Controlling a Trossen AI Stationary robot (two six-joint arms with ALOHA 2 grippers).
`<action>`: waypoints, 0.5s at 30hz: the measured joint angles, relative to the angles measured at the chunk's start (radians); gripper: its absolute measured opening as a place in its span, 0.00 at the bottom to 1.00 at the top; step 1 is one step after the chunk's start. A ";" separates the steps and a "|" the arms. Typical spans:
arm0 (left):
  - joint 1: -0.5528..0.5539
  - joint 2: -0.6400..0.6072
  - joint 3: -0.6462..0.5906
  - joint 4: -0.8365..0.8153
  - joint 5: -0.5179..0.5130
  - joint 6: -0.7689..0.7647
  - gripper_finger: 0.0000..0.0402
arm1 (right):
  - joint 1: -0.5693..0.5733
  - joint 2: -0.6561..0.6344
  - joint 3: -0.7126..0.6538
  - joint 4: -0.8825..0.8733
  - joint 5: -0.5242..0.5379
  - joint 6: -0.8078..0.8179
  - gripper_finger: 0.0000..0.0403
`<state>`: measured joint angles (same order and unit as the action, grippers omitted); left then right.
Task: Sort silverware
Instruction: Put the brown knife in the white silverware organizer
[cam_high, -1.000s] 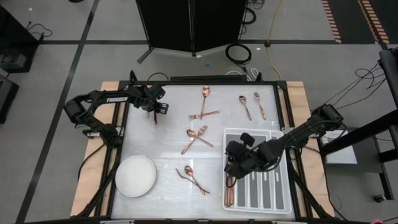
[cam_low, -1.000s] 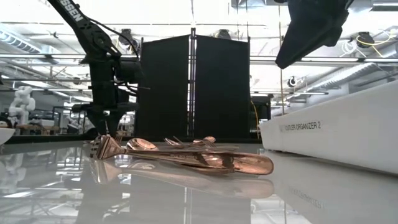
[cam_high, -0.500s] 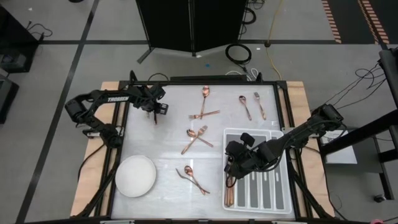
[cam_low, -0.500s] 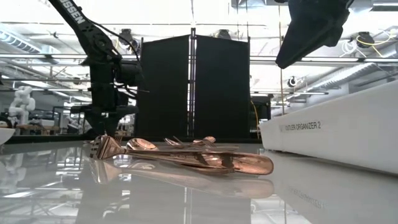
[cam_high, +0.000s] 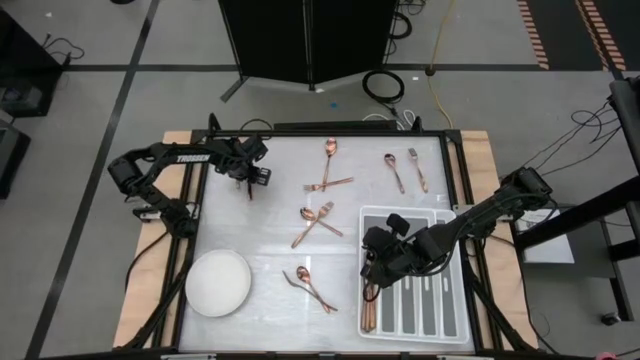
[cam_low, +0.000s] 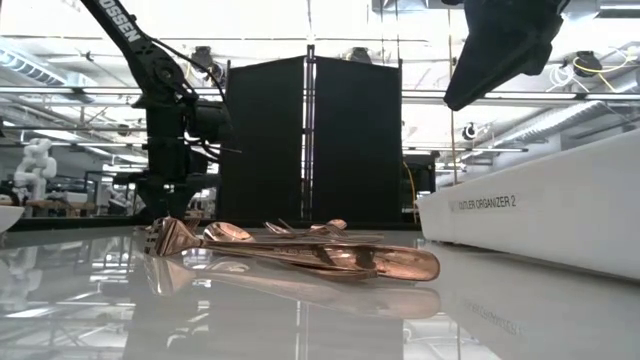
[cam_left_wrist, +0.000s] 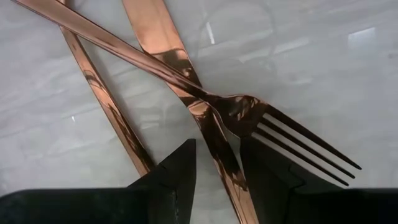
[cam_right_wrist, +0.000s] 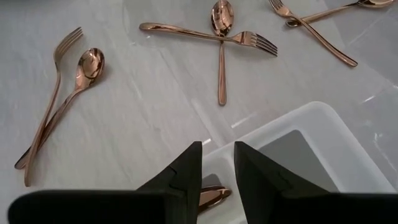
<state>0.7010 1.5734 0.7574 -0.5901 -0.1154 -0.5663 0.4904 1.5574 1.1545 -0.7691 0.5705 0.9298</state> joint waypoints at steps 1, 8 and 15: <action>0.000 0.000 0.000 -0.004 0.001 0.000 0.32 | 0.000 0.000 0.000 0.000 0.000 0.000 0.21; 0.000 0.001 0.000 -0.025 0.011 0.003 0.23 | 0.000 0.000 0.000 0.000 0.000 -0.005 0.21; 0.000 0.002 0.000 -0.031 0.014 0.003 0.13 | 0.000 0.000 0.000 0.000 0.000 -0.007 0.21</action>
<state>0.7010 1.5749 0.7574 -0.6212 -0.1013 -0.5629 0.4904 1.5574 1.1545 -0.7692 0.5705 0.9230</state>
